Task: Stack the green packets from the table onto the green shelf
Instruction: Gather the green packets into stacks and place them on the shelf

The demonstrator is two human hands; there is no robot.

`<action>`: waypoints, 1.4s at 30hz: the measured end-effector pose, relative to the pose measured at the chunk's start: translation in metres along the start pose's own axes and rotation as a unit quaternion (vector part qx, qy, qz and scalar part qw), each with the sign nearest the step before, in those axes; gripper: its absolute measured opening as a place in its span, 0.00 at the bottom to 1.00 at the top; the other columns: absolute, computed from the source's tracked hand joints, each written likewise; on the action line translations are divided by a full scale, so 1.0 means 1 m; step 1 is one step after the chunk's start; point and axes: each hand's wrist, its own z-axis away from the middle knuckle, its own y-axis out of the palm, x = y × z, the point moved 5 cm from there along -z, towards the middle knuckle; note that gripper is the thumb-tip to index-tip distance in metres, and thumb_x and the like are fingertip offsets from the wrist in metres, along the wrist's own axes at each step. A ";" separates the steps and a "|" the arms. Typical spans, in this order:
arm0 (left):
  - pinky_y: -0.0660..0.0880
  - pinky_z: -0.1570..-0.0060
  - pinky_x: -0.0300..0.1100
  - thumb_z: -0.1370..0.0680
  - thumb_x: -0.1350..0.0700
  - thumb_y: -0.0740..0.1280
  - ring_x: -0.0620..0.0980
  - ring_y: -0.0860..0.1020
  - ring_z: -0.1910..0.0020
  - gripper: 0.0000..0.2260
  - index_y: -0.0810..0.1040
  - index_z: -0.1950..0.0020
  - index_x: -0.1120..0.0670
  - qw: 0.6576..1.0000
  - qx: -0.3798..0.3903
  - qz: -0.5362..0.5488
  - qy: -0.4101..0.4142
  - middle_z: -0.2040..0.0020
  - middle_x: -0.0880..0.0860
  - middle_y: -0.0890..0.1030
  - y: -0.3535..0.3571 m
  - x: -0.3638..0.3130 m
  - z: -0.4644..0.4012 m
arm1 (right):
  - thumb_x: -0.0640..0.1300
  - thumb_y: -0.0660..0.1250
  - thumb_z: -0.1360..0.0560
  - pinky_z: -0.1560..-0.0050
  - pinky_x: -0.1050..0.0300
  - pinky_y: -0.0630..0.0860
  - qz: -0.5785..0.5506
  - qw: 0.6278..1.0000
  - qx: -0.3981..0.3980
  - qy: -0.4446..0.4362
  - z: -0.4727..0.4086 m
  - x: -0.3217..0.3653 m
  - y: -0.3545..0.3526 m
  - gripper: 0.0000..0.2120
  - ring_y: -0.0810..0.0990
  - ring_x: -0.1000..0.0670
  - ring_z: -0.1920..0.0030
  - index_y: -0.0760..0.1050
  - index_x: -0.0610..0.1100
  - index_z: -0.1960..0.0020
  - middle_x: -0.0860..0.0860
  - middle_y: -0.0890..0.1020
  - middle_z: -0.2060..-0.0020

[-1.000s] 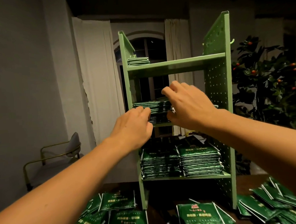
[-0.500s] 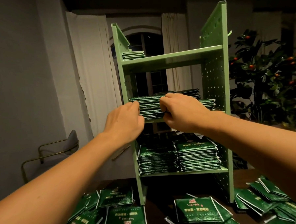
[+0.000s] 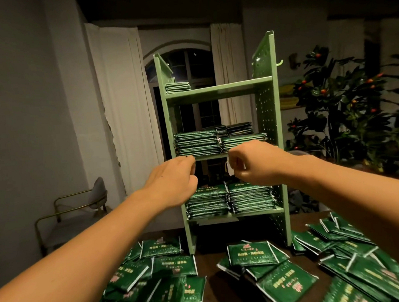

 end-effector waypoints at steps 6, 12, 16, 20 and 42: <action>0.64 0.61 0.47 0.20 0.55 0.60 0.52 0.71 0.59 0.04 0.67 0.54 0.50 0.998 0.048 0.006 0.039 0.57 0.48 0.71 0.011 -0.031 0.039 | 0.45 0.67 0.25 0.52 0.46 0.81 -0.015 0.996 0.088 0.024 0.049 0.010 0.010 0.03 0.81 0.49 0.56 0.79 0.47 0.53 0.51 0.82 0.56; 0.71 0.55 0.50 0.19 0.53 0.60 0.54 0.73 0.55 0.04 0.70 0.51 0.52 0.995 0.069 0.045 0.057 0.54 0.51 0.73 0.041 -0.065 0.087 | 0.46 0.70 0.25 0.53 0.48 0.81 -0.029 0.987 0.151 0.055 0.109 0.014 0.036 0.02 0.81 0.49 0.56 0.80 0.48 0.54 0.52 0.83 0.57; 0.72 0.52 0.50 0.18 0.51 0.60 0.53 0.73 0.53 0.05 0.70 0.50 0.51 0.988 0.113 0.060 0.087 0.52 0.50 0.73 0.079 -0.092 0.125 | 0.52 0.77 0.30 0.52 0.54 0.80 -0.006 0.958 0.276 0.079 0.158 0.012 0.066 0.15 0.81 0.51 0.54 0.80 0.49 0.47 0.53 0.83 0.52; 0.72 0.45 0.49 0.17 0.48 0.59 0.55 0.74 0.45 0.07 0.71 0.47 0.51 0.979 0.168 0.034 0.109 0.47 0.51 0.74 0.120 -0.107 0.163 | 0.50 0.81 0.33 0.50 0.59 0.77 0.025 0.897 0.428 0.104 0.211 0.008 0.096 0.30 0.79 0.50 0.46 0.77 0.51 0.33 0.53 0.79 0.38; 0.65 0.56 0.46 0.18 0.49 0.58 0.51 0.71 0.55 0.05 0.67 0.52 0.48 0.987 0.126 0.104 0.001 0.56 0.45 0.71 0.193 -0.101 0.191 | 0.46 0.77 0.28 0.61 0.60 0.73 -0.213 0.905 0.335 0.155 0.212 0.018 0.171 0.19 0.76 0.53 0.57 0.70 0.49 0.44 0.53 0.75 0.56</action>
